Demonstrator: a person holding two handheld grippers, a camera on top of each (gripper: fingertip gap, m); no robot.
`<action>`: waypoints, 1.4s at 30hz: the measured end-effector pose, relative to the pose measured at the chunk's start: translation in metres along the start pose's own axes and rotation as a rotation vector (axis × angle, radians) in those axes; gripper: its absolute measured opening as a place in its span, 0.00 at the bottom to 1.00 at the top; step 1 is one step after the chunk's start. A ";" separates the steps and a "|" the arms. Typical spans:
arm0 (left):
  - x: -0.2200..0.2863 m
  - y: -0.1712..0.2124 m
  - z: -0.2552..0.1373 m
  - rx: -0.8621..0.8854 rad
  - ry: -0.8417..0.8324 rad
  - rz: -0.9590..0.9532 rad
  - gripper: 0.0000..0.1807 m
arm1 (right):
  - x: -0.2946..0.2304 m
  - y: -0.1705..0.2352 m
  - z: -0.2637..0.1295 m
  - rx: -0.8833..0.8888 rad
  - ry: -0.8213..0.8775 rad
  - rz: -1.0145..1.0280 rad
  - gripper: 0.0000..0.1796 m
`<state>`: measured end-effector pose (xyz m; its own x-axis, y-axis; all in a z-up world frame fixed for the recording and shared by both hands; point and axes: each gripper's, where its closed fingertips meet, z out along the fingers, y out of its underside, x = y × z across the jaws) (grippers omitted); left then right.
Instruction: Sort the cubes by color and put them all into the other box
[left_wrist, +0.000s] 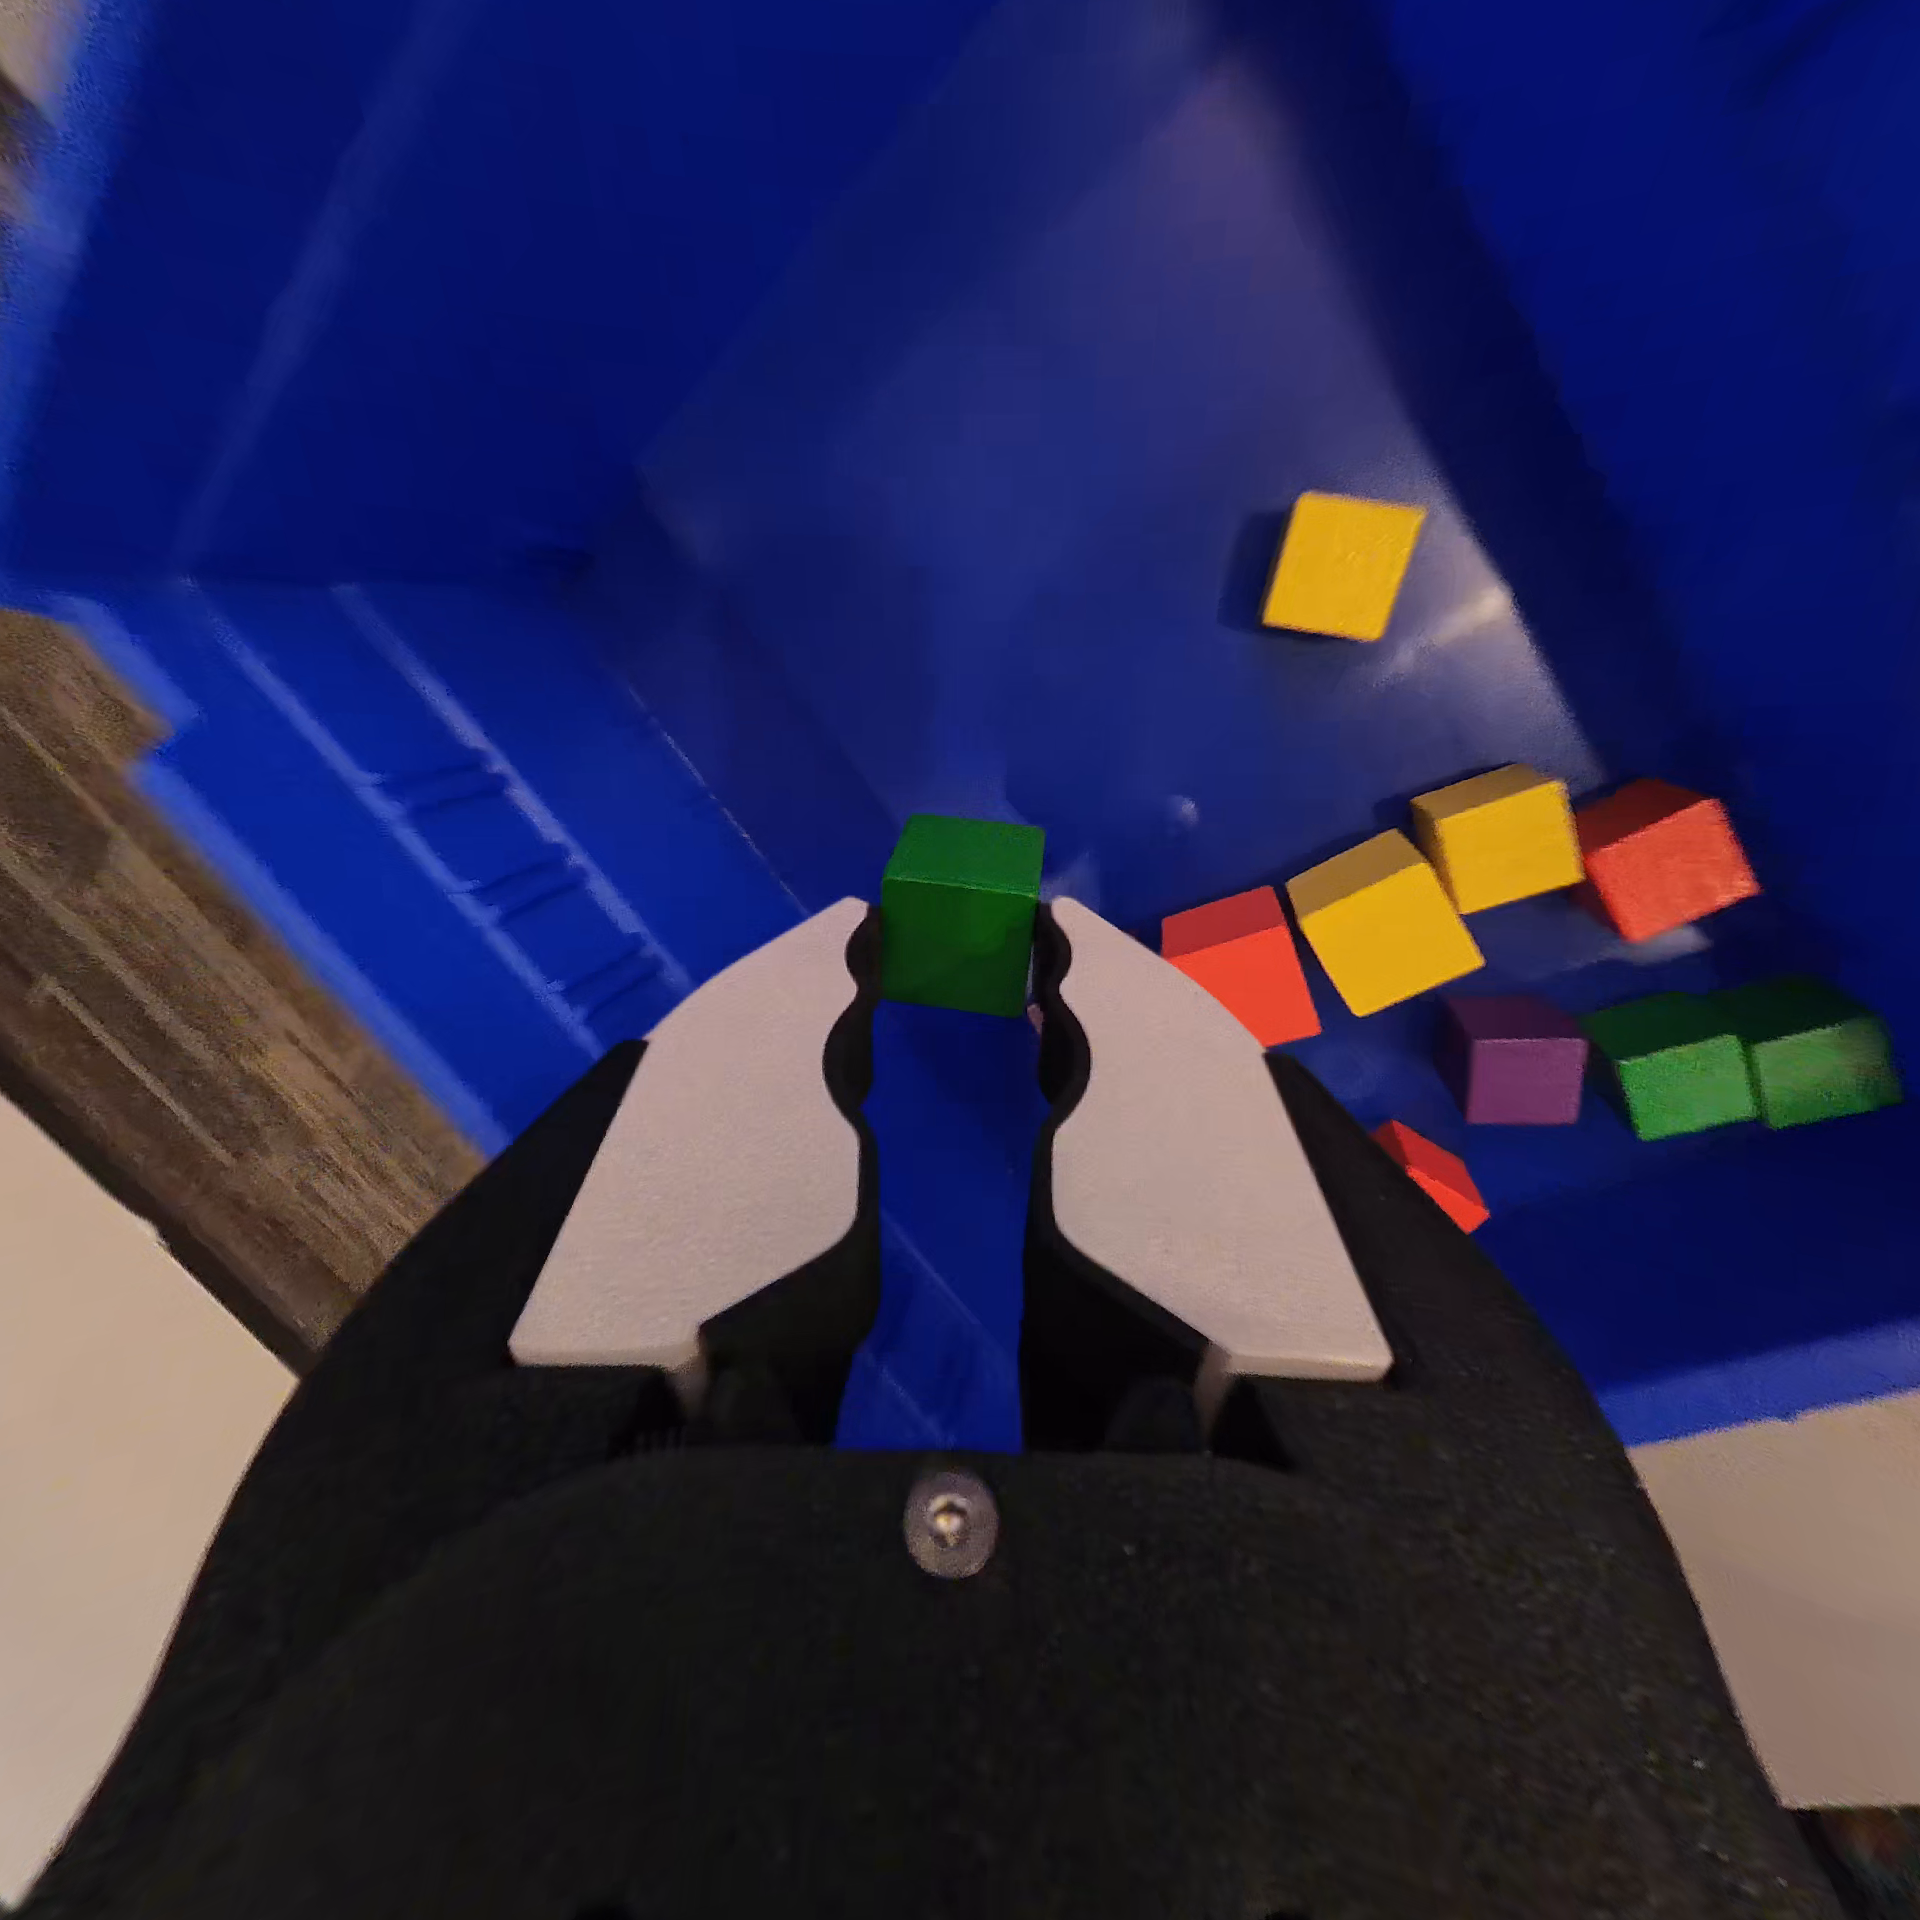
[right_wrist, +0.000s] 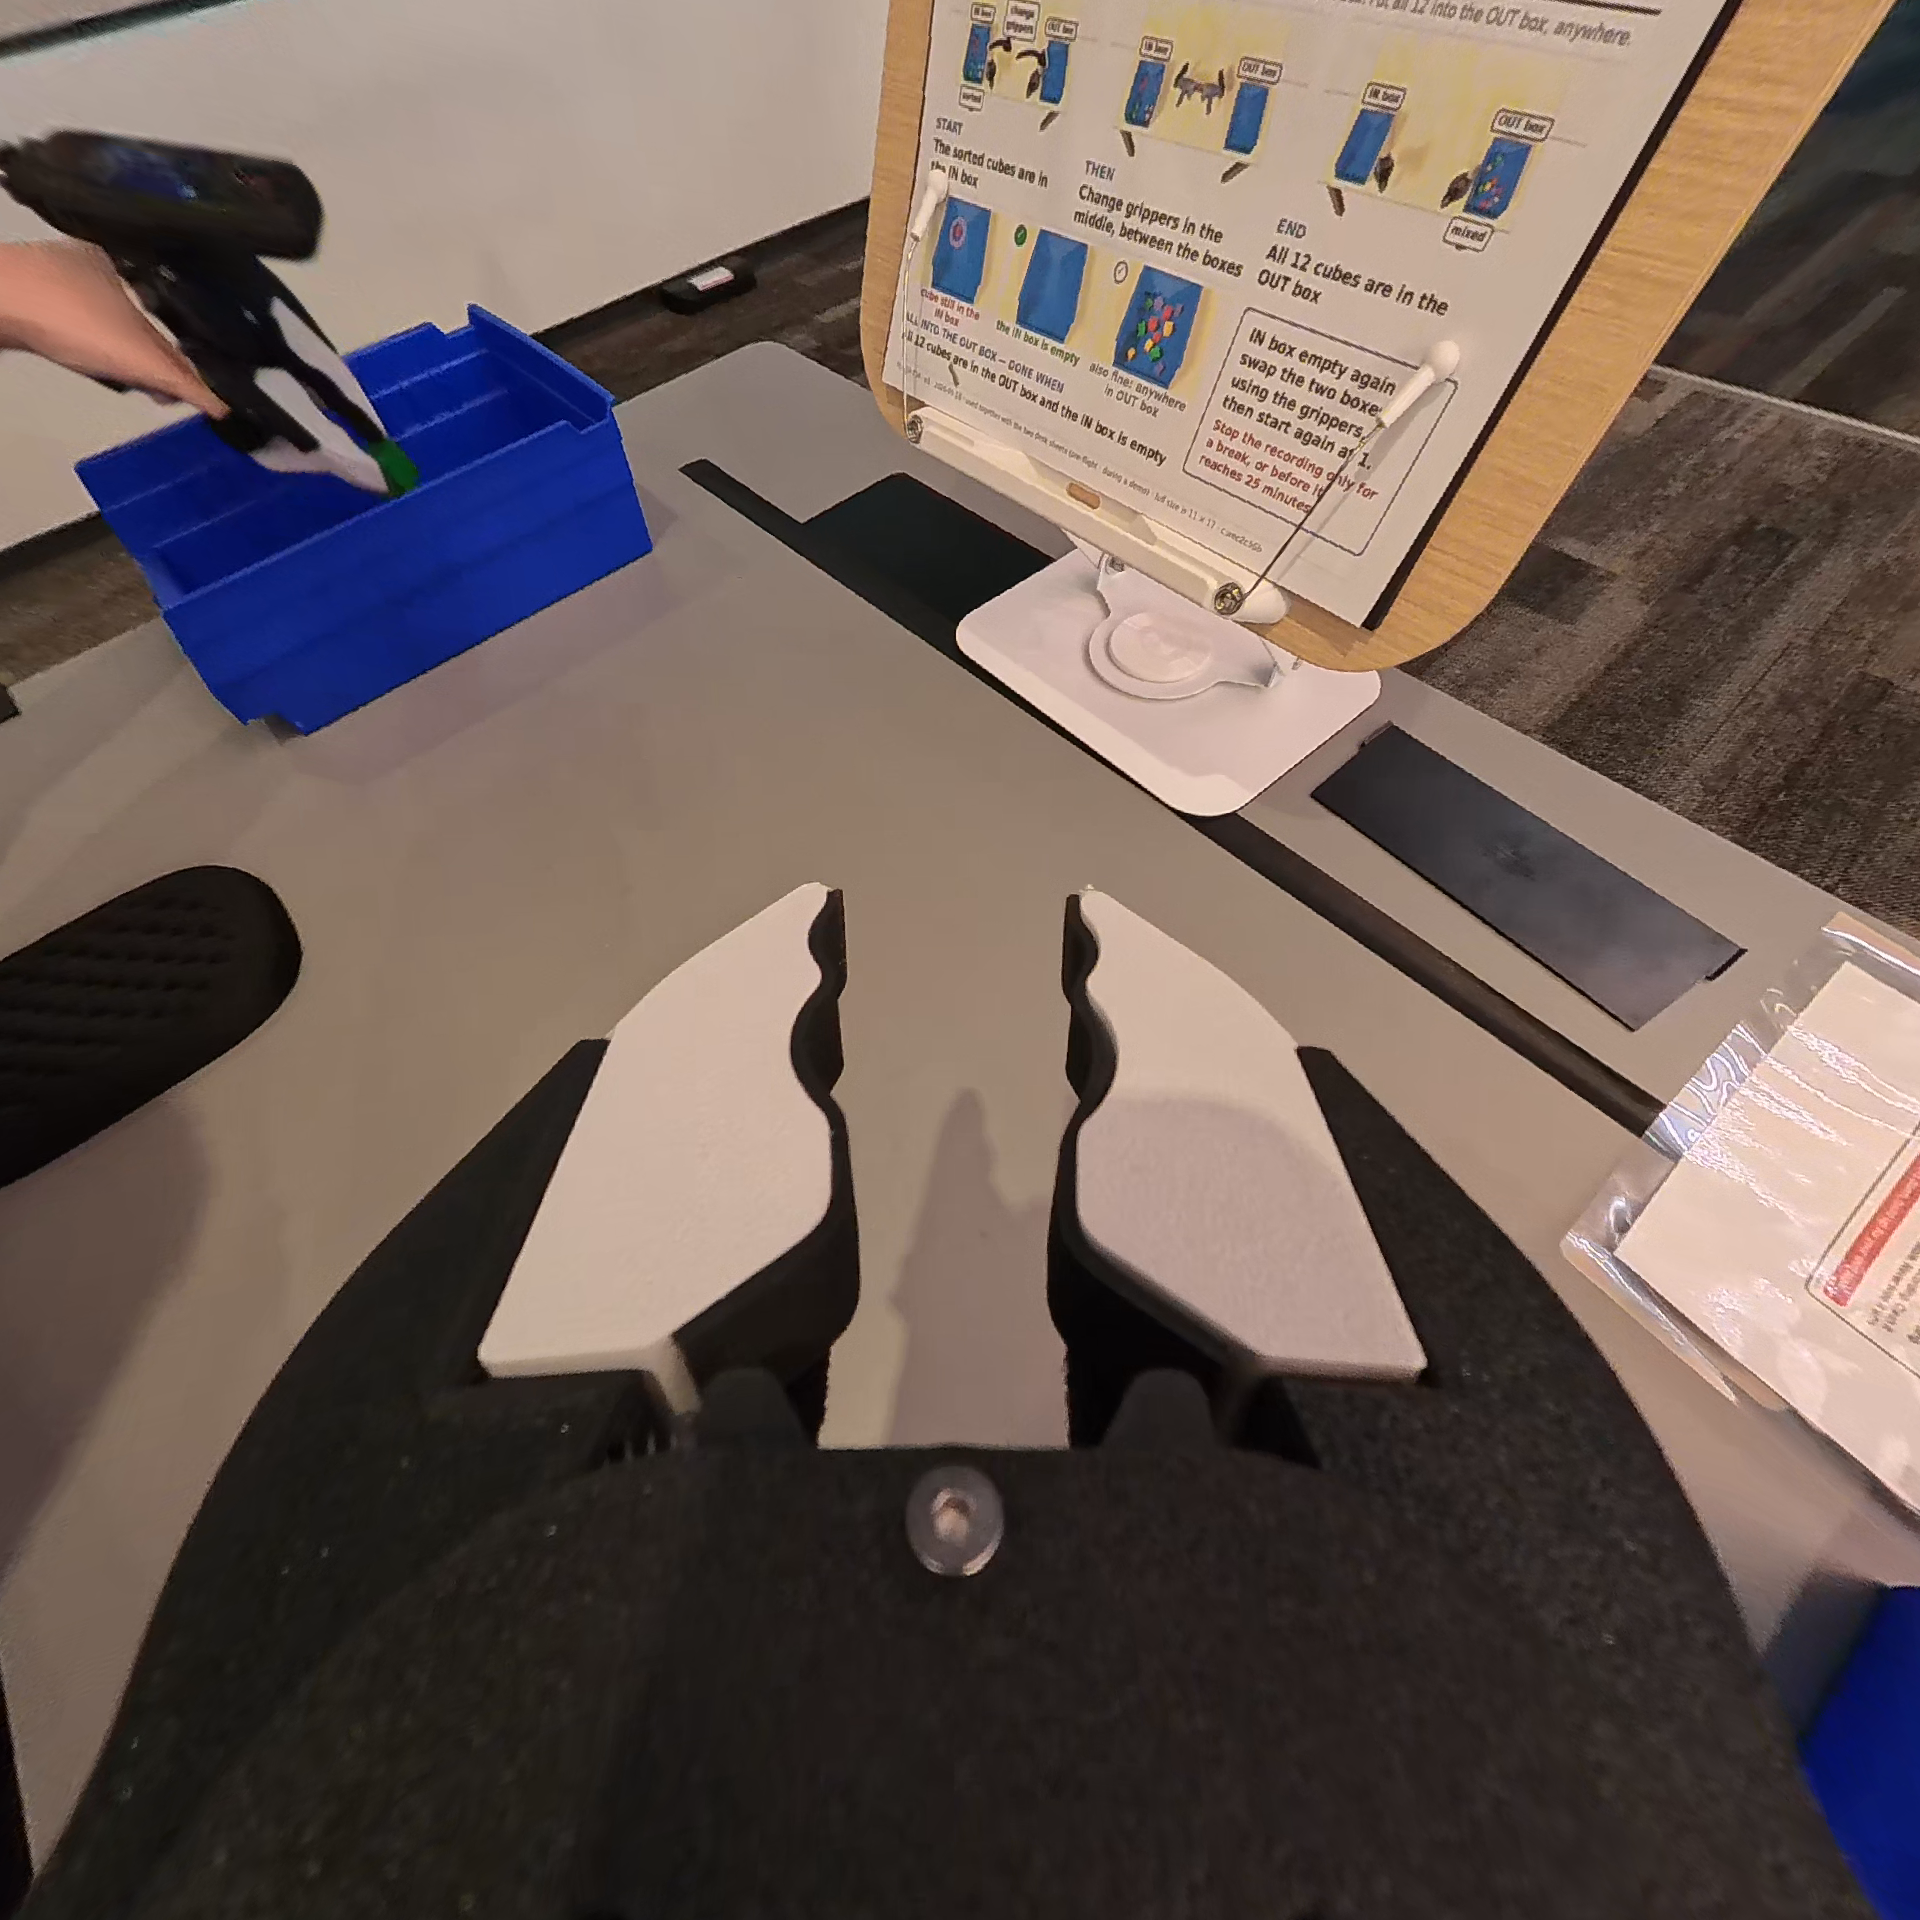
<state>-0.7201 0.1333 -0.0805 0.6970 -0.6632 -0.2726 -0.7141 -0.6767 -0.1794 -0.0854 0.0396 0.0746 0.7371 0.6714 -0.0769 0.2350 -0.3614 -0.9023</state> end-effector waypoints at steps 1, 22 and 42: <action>-0.001 -0.008 -0.015 0.049 -0.023 0.008 0.16 | 0.000 0.000 0.001 0.001 -0.003 0.005 0.22; 0.391 -0.293 -0.279 1.265 0.278 0.763 0.15 | -0.130 -0.044 0.033 0.231 -0.728 0.355 0.40; 0.422 -0.302 -0.290 1.329 0.291 0.819 0.15 | -0.148 -0.055 0.006 0.254 -0.976 0.427 0.18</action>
<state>-0.1916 -0.0346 0.1324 -0.0115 -0.8341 -0.5515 -0.3241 0.5249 -0.7870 -0.2107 -0.0363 0.1330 -0.1189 0.7867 -0.6058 -0.1404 -0.6174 -0.7740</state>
